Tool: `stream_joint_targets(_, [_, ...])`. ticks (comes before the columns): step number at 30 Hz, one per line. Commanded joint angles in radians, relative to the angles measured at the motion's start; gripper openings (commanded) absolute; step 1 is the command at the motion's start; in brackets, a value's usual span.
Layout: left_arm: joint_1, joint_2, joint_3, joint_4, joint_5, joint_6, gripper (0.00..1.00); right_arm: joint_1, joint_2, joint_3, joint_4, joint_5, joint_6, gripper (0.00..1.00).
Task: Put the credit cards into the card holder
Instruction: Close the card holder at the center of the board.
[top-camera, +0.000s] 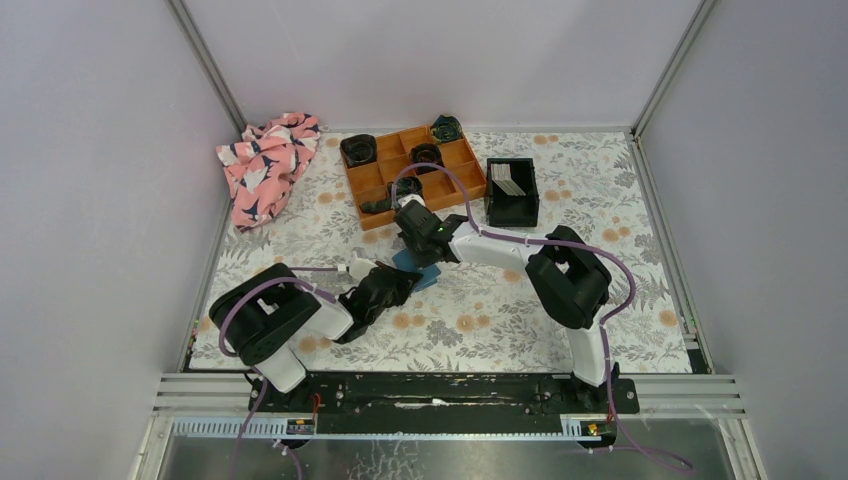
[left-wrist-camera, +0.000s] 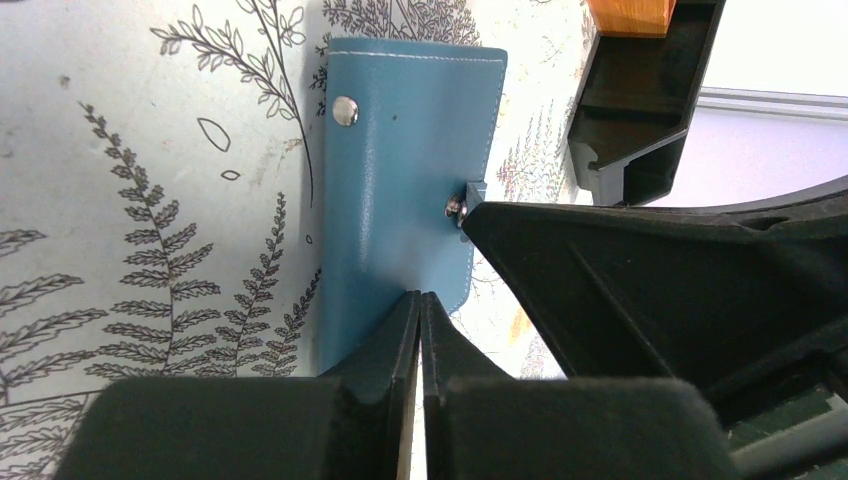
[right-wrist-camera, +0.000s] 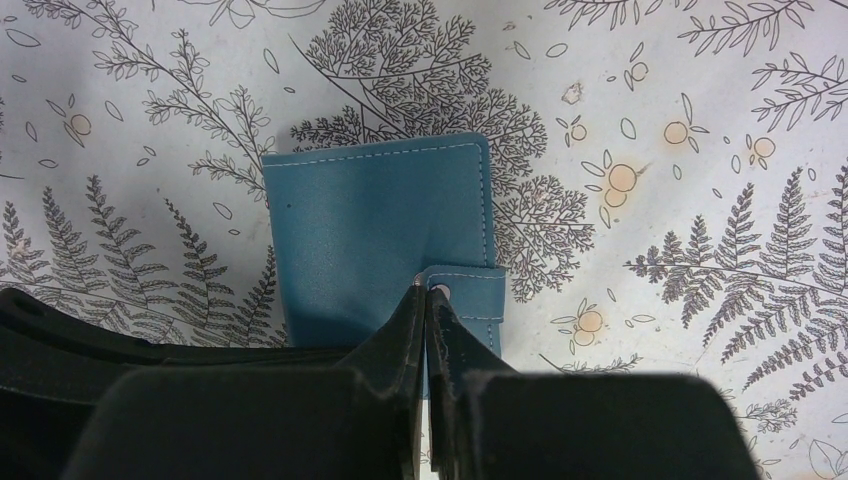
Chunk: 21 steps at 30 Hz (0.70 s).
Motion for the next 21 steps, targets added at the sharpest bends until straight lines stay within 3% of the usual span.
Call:
stream_joint_targets(1, [0.010,0.056,-0.035,-0.135,0.026,0.045,0.06,0.034,0.007,0.042,-0.003,-0.028,0.000,0.04])
stream_joint_targets(21, [0.018,0.070,-0.037,-0.122,0.039,0.048,0.06,0.041,0.023,0.076,-0.006,-0.015,-0.001,0.02])
